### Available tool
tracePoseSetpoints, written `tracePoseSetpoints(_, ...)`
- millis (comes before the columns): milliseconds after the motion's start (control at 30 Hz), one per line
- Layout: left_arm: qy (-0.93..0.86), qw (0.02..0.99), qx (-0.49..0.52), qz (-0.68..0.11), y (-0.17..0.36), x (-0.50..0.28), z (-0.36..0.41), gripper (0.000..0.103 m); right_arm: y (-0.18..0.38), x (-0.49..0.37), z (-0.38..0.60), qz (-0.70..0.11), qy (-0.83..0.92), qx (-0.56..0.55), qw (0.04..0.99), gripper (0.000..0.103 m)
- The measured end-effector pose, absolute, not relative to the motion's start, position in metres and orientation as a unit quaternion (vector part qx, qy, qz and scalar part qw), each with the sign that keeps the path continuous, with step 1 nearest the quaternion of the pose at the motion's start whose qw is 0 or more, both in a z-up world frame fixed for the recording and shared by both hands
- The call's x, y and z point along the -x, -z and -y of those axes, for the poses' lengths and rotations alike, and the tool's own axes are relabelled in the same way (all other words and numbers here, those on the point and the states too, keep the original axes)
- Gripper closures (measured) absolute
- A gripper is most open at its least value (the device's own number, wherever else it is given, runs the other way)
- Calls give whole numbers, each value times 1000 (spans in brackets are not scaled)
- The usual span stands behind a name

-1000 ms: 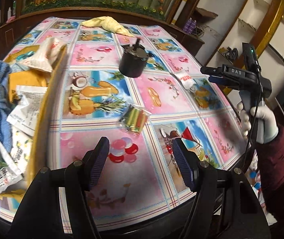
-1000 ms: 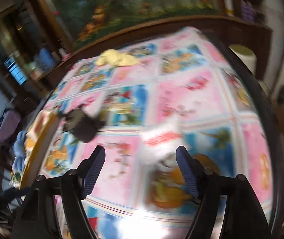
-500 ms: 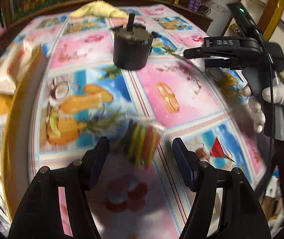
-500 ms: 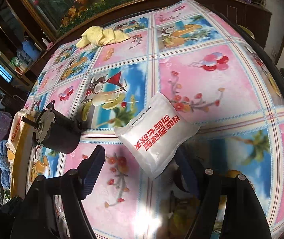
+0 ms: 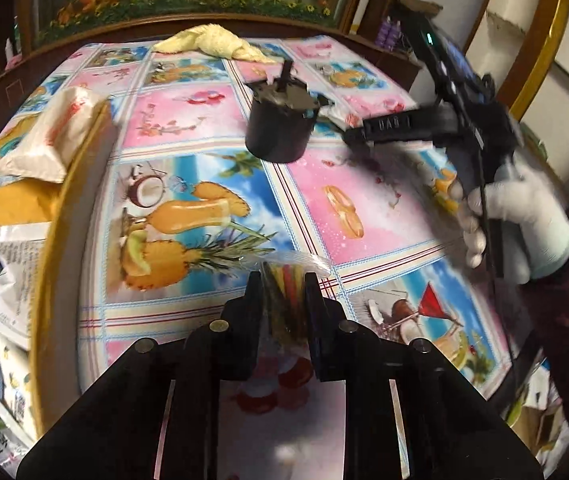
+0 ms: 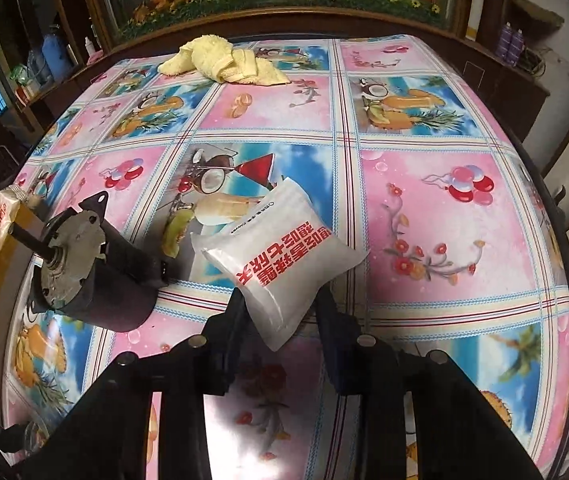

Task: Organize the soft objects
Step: 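Grasp the colourful stick bundle with the left gripper while the right grasps the red-text white bag, then carry and release the sticks into the box with the left gripper while the right drops the white bag in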

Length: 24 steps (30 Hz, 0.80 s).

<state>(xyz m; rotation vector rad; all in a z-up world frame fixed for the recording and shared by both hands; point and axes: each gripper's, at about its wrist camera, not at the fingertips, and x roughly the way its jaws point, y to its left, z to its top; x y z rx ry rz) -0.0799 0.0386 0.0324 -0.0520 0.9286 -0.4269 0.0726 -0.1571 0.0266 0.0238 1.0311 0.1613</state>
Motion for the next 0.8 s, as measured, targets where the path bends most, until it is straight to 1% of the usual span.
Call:
tracePoseSetpoints(200, 204, 882, 95, -414, -61, 104, -78, 84, -37, -46, 165, -478, -113, -47, 870, 72)
tracePoseSetpoints(433, 139, 902, 152, -378, -87, 130, -152, 84, -76, 3, 156, -441, -177, -67, 877, 72)
tracePoseSetpoints(567, 74, 910, 170, -370, -88, 139, -201, 84, -99, 27, 125, -416, -237, -60, 876, 72)
tracePoseSetpoints(667, 43, 902, 207, -376, -80, 138, -237, 84, -108, 35, 89, -410, -289, -53, 863, 72)
tracePoseSetpoints(800, 11, 899, 215, -382, -73, 132, -257, 84, -111, 47, 36, -407, -347, -25, 845, 72)
